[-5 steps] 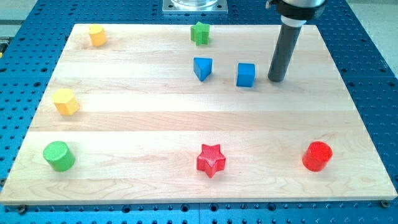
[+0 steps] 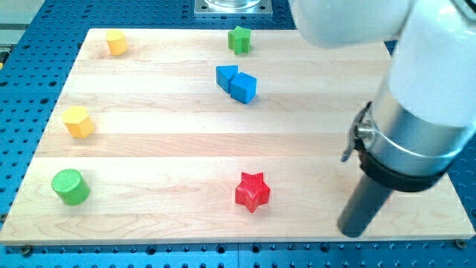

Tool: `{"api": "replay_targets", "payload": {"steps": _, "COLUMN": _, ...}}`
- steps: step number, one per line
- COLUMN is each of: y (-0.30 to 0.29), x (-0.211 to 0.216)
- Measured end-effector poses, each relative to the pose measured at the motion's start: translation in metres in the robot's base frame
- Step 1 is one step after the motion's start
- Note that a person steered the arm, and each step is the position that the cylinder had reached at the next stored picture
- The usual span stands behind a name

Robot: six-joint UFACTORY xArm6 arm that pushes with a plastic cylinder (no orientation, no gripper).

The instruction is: Place both the red blocks at the center right side of the board

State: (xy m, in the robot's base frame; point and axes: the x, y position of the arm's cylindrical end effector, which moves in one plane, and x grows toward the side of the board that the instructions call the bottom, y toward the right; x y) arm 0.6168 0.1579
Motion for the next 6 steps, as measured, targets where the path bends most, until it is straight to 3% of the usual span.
{"api": "replay_targets", "payload": {"steps": 2, "y": 0.063, "x": -0.069}}
{"api": "replay_targets", "payload": {"steps": 4, "y": 0.067, "x": -0.167}}
{"api": "replay_targets", "payload": {"steps": 5, "y": 0.067, "x": -0.155}}
{"api": "replay_targets", "payload": {"steps": 6, "y": 0.035, "x": -0.046}}
